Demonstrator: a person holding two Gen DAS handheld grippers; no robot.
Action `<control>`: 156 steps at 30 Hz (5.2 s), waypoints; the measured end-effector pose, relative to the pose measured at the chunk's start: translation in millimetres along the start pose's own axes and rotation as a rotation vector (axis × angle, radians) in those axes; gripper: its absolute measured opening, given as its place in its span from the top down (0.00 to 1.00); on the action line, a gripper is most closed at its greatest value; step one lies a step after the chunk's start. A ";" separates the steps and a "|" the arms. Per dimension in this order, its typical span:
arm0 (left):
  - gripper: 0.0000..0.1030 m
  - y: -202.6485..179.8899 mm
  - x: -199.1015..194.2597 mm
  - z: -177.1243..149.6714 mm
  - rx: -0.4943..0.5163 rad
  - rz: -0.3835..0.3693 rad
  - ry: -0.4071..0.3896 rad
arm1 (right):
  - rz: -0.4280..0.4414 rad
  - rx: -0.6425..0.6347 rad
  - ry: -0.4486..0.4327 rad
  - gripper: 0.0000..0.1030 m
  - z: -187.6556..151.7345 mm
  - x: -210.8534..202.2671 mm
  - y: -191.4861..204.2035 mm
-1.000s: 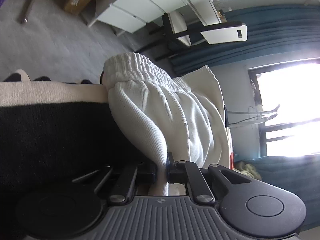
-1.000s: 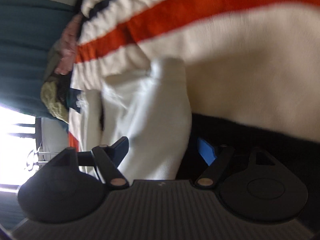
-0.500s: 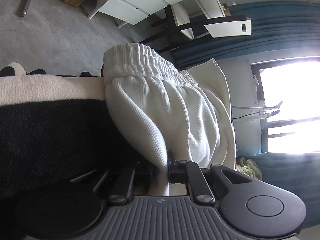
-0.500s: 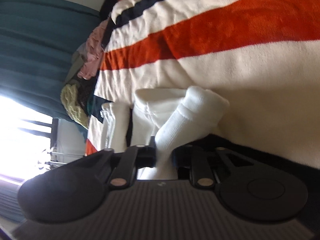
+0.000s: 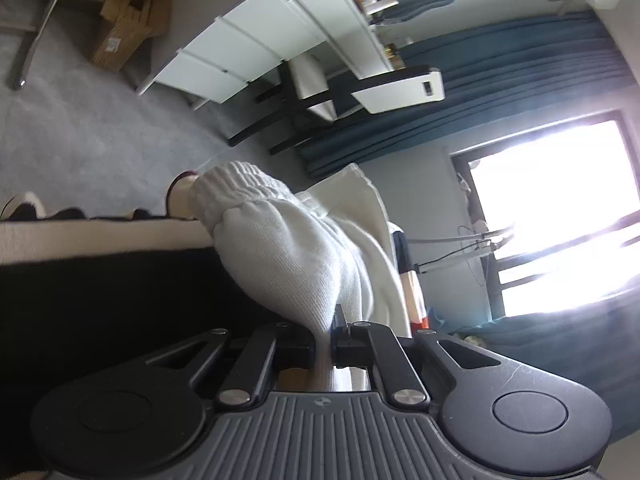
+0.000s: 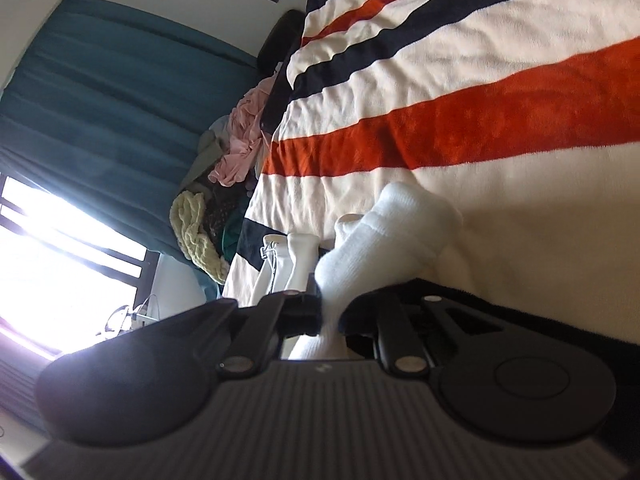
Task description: Fold clothes
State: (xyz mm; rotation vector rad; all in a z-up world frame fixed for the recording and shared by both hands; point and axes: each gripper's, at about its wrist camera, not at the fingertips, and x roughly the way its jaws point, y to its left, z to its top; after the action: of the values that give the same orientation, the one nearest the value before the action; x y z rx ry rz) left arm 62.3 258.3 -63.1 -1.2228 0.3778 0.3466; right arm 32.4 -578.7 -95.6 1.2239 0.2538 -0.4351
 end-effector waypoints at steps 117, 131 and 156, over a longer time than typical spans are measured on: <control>0.20 -125.1 -83.7 -122.9 0.878 0.166 -0.126 | 0.005 0.144 0.185 0.22 -8.9 48.7 -20.9; 0.15 -141.6 -49.4 -198.9 1.126 0.065 -0.033 | -0.132 0.384 0.087 0.25 -8.4 40.5 -60.3; 0.14 -136.4 -17.2 -216.4 1.167 0.058 0.087 | -0.037 0.355 0.054 0.21 17.4 76.4 -66.7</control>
State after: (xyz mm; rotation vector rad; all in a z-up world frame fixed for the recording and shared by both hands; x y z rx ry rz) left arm 88.5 10.0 -4.6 -0.0829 0.5731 0.0724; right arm 69.5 -627.4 -178.2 1.5815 0.2521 -0.4932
